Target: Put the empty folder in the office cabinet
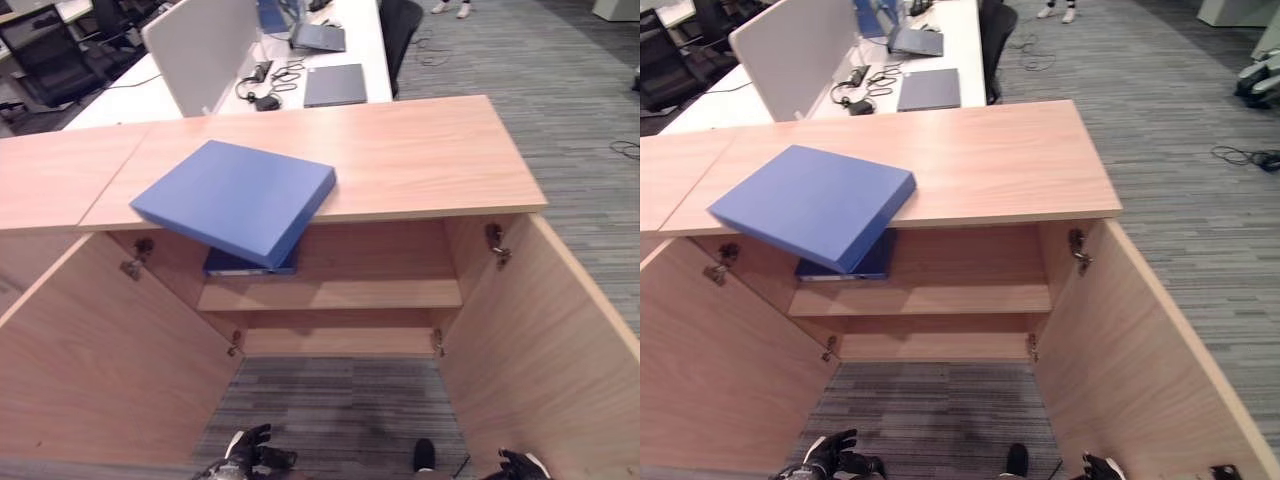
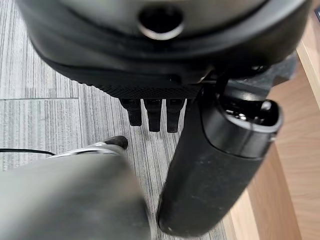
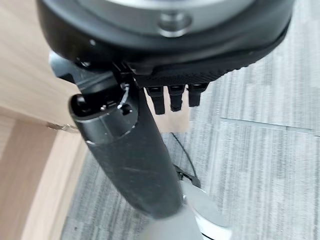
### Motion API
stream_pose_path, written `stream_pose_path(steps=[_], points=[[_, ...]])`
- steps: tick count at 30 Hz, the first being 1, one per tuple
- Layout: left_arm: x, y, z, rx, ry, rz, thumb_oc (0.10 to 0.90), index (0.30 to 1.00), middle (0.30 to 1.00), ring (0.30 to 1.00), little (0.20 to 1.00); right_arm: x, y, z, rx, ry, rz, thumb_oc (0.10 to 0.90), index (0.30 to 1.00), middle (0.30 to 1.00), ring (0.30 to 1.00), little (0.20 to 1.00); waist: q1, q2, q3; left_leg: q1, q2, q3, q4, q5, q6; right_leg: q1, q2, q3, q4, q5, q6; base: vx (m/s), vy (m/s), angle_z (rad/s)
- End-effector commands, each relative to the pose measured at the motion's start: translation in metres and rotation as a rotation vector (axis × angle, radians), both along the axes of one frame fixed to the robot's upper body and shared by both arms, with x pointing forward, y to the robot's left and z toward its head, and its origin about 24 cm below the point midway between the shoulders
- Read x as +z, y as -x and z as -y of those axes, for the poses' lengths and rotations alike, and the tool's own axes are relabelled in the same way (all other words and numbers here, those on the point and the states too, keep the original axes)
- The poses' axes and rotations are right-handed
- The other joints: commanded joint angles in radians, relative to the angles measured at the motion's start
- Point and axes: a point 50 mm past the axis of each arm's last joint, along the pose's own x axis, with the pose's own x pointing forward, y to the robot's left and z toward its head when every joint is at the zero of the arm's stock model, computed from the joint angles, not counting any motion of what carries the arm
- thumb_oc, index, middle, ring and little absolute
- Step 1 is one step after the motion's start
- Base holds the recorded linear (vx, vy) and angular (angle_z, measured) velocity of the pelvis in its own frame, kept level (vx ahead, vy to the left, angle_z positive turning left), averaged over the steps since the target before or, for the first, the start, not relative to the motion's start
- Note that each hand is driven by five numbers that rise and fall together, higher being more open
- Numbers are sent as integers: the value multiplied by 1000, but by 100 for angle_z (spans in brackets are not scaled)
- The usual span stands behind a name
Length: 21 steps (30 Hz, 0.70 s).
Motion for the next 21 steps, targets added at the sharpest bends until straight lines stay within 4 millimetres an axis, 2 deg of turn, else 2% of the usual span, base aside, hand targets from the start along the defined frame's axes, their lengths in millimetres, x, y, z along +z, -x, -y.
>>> stream_pose_path(steps=[1, 7, 8, 9, 13, 15, 17, 18, 20, 21], points=[[10, -5, -35, -24, -104, 24, 800, 900, 900, 900, 900, 7, -31, -6, -37, -15, 132, 800, 900, 900, 900, 900, 46, -40, 32, 6, 1, -25, 20, -103, 41, 139, -6, -34, 63, -195, 77, 42, 88, -14], [13, -9, -40, -52, -126, 24, 800, 900, 900, 900, 900, 2, -35, -22, 5, -52, 121, 800, 900, 900, 900, 900, 59, -56, 22, 25, -44, -27, 3, -154, 71, 125, -58, -26, 90, -174, 101, 25, 152, 12], [14, -10, -42, -62, -131, 28, 800, 900, 900, 900, 900, 0, -32, -25, 11, -57, 105, 800, 900, 900, 900, 900, 62, -62, 21, 26, -65, -26, 4, -175, 85, 117, -91, -26, 103, -157, 118, 4, 166, 15], [14, -10, -42, -63, -131, 28, 800, 900, 900, 900, 900, 0, -32, -25, 11, -57, 105, 800, 900, 900, 900, 900, 63, -63, 21, 25, -66, -26, 5, -175, 85, 116, -92, -26, 104, -157, 119, -9, 253, 12], [17, -15, -46, -86, -147, 36, 800, 900, 900, 900, 900, -1, -32, -26, 7, -59, 94, 800, 900, 900, 900, 900, 66, -74, 28, 21, -119, -17, 9, -212, 117, 78, -154, -5, 156, -120, 150, -23, 197, 6], [18, -13, -49, -92, -157, 28, 800, 900, 900, 900, 900, -1, -33, -26, -6, -61, 98, 800, 900, 900, 900, 900, 65, -77, 33, 26, -140, -10, 8, -226, 133, 53, -178, 6, 194, -79, 153, -16, 224, 2], [18, -8, -55, -74, -164, 17, 800, 900, 900, 900, 900, 0, -34, -26, -18, -63, 102, 800, 900, 900, 900, 900, 74, -73, 44, 41, -152, 15, -1, -237, 150, 16, -206, -27, 253, -32, 152, -32, 249, -1], [18, -3, -62, -47, -170, 6, 800, 900, 900, 900, 900, 0, -35, -26, -33, -66, 114, 800, 900, 900, 900, 900, 85, -59, 54, 61, -158, 49, -13, -240, 164, -12, -230, -101, 331, 0, 153, -18, 291, -10], [18, -2, -63, -44, -171, 3, 800, 900, 900, 900, 900, 0, -34, -26, -39, -67, 114, 800, 900, 900, 900, 900, 85, -55, 58, 67, -162, 53, -18, -240, 172, -19, -229, -113, 364, 0, 153, 7, 206, -13], [18, 1, -66, -38, -179, -5, 800, 900, 900, 900, 900, -1, -34, -27, -47, -74, 117, 800, 900, 900, 900, 900, 78, -47, 65, 82, -168, 56, -27, -239, 179, -36, -206, -104, 403, -6, 153, 49, 179, -14]])
